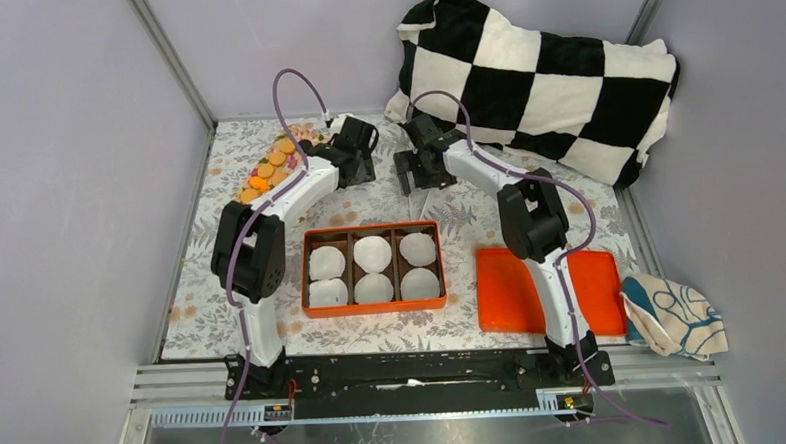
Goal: Pack the cookies
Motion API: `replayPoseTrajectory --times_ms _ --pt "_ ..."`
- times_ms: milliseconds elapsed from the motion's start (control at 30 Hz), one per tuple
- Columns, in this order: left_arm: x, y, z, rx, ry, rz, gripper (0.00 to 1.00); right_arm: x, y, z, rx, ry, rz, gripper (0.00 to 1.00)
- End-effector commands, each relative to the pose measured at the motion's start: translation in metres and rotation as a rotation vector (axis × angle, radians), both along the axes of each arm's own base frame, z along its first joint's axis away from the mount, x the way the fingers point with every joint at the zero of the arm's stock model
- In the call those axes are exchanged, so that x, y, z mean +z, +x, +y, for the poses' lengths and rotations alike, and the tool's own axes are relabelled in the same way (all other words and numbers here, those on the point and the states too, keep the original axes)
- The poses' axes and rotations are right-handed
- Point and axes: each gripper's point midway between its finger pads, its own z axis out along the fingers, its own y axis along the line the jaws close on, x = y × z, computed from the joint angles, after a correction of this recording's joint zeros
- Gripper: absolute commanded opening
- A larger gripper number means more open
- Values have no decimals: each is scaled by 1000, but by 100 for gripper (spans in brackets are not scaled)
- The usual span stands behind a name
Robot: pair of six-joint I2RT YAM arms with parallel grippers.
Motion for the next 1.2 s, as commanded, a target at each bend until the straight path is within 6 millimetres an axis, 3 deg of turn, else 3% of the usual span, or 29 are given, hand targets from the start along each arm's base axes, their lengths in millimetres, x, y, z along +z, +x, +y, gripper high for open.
replayPoseTrajectory --times_ms 0,233,433,533,633,767,867,1000,1067,1167 --pt "27 6 0 8 -23 -79 71 -4 3 21 2 56 29 100" --pt "30 3 9 24 8 -89 71 -38 0 21 -33 6 79 100" --pt "29 5 7 21 -1 -91 71 -54 -1 -27 -147 -245 80 100" --pt "26 4 6 16 -6 -82 71 -68 -14 -39 -144 -309 138 100" --pt "22 3 6 16 -2 -75 71 -84 -30 -38 -126 -285 191 100" --pt "19 2 7 17 -2 -68 71 -90 -44 -39 -109 -269 226 99" --pt "18 2 4 10 -13 -65 71 -88 -51 -43 -99 -276 243 89" --pt "15 1 2 4 -22 -57 71 -78 -53 -43 -92 -264 231 65" --pt "14 1 2 5 -18 -55 71 -72 -50 -43 -88 -264 211 58" --pt "13 0 4 7 -14 -52 71 -59 -42 -45 -86 -277 181 56"
